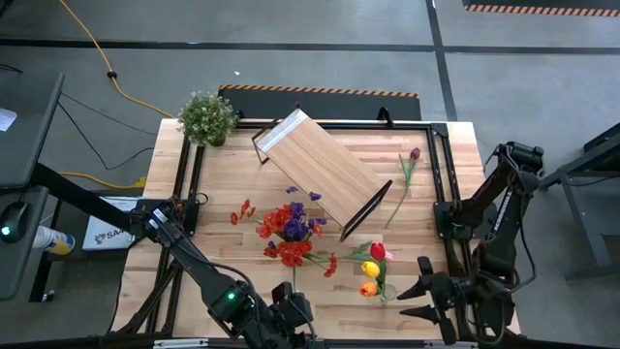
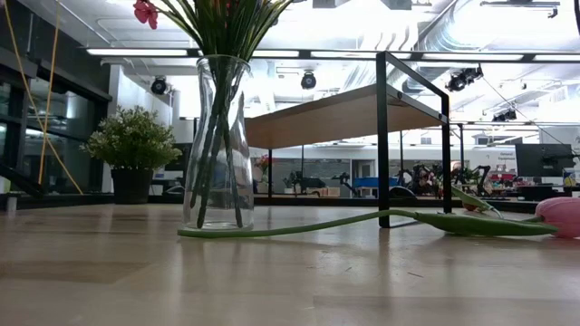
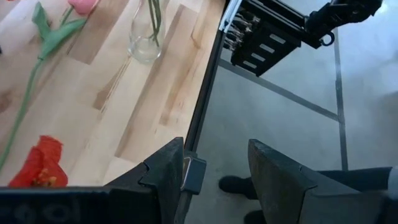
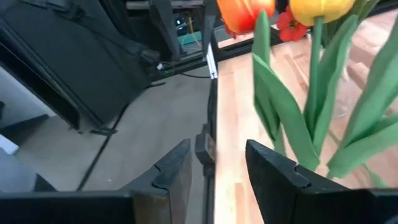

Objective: Pick and place flowers into a vace then onto a shelf
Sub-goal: Put the pink tulip into the right transparent vase

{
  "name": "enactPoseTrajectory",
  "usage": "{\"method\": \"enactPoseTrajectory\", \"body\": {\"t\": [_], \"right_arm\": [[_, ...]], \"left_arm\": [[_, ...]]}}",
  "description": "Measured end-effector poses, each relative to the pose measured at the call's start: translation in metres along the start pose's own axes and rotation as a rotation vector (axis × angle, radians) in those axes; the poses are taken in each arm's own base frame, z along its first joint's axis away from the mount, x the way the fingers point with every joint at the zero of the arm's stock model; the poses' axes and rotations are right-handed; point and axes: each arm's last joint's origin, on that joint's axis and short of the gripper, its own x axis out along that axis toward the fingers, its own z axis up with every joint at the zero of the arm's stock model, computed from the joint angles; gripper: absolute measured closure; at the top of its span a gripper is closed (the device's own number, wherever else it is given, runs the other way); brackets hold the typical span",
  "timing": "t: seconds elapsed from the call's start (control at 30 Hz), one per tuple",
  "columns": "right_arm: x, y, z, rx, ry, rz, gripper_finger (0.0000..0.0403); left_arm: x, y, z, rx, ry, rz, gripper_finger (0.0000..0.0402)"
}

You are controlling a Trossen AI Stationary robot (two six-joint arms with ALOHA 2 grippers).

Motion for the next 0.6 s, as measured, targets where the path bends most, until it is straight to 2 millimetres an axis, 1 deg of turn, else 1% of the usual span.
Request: {"method": "enactPoseTrajectory", "body": {"t": [0.13, 0.33, 0.6], "right_arm": [[0.0, 0.003, 0.003, 0.027, -0.006, 0.032, 0.0261], [-0.001, 0.008, 0.008, 0.071, -0.04, 0.075, 0.0253], [-0.005, 0.022, 0.028, 0.076, -0.185, 0.187, 0.0252]], "left_arm": [[-0.002, -0.002, -0.003, -0.005, 0.006, -0.008, 0.019], [-0.007, -0.009, -0.014, -0.022, 0.02, -0.026, 0.019], [-0.016, -0.02, -0.034, -0.054, 0.04, -0.039, 0.019]]}}
